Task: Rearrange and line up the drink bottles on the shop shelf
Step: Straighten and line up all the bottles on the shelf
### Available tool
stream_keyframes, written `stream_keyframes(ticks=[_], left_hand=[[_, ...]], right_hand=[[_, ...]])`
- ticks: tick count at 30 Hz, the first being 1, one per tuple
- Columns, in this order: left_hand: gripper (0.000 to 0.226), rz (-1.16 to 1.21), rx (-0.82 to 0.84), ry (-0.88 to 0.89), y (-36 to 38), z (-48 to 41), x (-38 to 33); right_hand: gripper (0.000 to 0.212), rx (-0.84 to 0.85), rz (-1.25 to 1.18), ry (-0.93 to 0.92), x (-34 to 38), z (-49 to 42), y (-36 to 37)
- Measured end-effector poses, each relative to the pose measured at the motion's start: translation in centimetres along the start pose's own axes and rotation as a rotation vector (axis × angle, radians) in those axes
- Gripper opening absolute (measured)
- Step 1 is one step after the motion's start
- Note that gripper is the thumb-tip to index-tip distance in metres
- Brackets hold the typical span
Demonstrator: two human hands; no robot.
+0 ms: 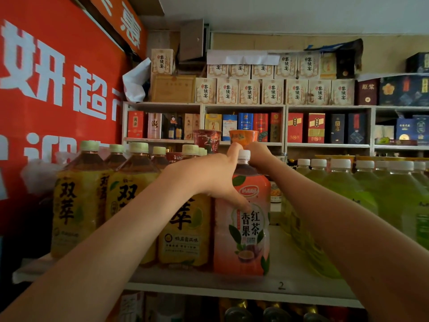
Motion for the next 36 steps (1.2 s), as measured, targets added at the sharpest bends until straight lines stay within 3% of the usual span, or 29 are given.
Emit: stream_keyframes(ticks=[7, 12, 16, 18, 21, 25, 28, 31, 34, 36], left_hand=[[0.12, -0.035, 0.007, 0.015, 0.2, 0.0, -0.1], [0.121, 0.026, -0.027, 0.006, 0.5, 0.0, 0.1], [0.128, 0.127, -0.069, -0.029, 1.7, 1.1, -0.1], [0.126, 0.133, -0.177, 0.0, 1.9, 2.4, -0.5], [0.113, 0.071, -0.492, 0.098, 2.1, 4.9, -2.2], [0.076, 0.219, -0.808, 0.081, 3.4, 7.6, -5.2], [0.048, 0.267, -0.966, 0.143, 4.2, 8.0, -8.5], [0.051, 0.499, -0.853, 0.154, 5.6, 7.0, -11.2], [0.079, 0.816, -0.442, -0.05, 8.2, 4.9, -12.7], [0.095, 0.987, -0.262, -0.19, 10.2, 3.2, -13.0]], right_hand=[[0.013, 0.154, -0.039, -0.009, 0.3, 1.7, -0.8], [0.021, 0.106, -0.055, -0.008, 0.4, 3.6, -2.8], [0.015, 0.122, -0.247, 0.066, 0.2, 6.8, -3.6], [0.02, 0.042, -0.237, 0.094, -0.4, 8.4, -4.6], [0.028, -0.195, -0.148, -0.055, -1.0, 10.7, -7.9], [0.026, -0.511, -0.152, -0.152, -3.0, 14.9, -13.3], [0.027, -0.593, -0.08, -0.134, -5.4, 16.8, -15.2], [0.039, -0.553, -0.051, -0.076, -8.3, 17.2, -15.9], [0.056, -0.408, -0.121, 0.037, -11.3, 16.7, -15.6], [0.059, -0.338, -0.155, 0.038, -12.0, 16.1, -15.4]])
Point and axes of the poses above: each hand's wrist, its own z-axis away from the middle knuckle, its own y-axis out of the palm, x = y × z, the point moved 6 cm from there along -z, towards the middle knuckle, and after that the axes turned 15 degrees about -x, right-handed, at the moved point
